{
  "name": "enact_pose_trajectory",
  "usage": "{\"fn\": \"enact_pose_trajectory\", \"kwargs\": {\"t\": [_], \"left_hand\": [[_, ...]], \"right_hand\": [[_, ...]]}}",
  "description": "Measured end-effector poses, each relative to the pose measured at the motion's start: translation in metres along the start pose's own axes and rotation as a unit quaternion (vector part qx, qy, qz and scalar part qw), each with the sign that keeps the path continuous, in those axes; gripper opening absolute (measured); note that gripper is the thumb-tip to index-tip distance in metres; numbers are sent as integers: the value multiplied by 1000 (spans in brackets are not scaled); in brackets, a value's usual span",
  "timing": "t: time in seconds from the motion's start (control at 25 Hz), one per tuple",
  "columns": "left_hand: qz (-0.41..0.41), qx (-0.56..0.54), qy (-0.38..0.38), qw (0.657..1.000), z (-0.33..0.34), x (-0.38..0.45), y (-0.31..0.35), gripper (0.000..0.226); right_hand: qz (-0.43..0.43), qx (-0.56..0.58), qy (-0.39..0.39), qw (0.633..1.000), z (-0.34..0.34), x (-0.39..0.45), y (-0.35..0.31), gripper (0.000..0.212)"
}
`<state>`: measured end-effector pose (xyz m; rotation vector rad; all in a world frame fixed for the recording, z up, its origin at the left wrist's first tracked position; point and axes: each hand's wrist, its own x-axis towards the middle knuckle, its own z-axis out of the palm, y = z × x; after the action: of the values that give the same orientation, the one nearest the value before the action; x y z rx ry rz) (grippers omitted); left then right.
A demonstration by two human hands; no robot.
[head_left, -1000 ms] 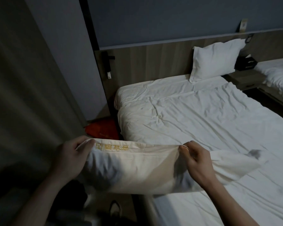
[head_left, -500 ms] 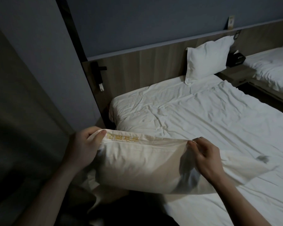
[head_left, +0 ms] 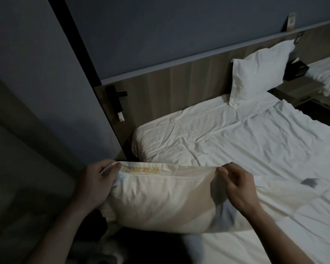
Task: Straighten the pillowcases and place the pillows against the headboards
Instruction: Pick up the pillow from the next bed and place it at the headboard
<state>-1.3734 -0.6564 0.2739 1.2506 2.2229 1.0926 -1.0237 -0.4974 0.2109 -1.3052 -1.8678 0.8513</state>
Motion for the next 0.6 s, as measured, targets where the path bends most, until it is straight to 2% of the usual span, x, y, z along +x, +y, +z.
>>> {"fn": "enact_pose_trajectory", "kwargs": {"t": [0.28, 0.48, 0.6], "left_hand": [[-11, -32, 1, 999, -12, 81, -28, 24], [-7, -47, -22, 999, -28, 147, -64, 37], [-12, -64, -41, 997, -33, 187, -79, 33]], "right_hand": [[-14, -26, 3, 1000, 55, 86, -19, 30], [-40, -61, 19, 997, 98, 144, -36, 31], [-54, -79, 27, 995, 123, 175, -47, 34]]}}
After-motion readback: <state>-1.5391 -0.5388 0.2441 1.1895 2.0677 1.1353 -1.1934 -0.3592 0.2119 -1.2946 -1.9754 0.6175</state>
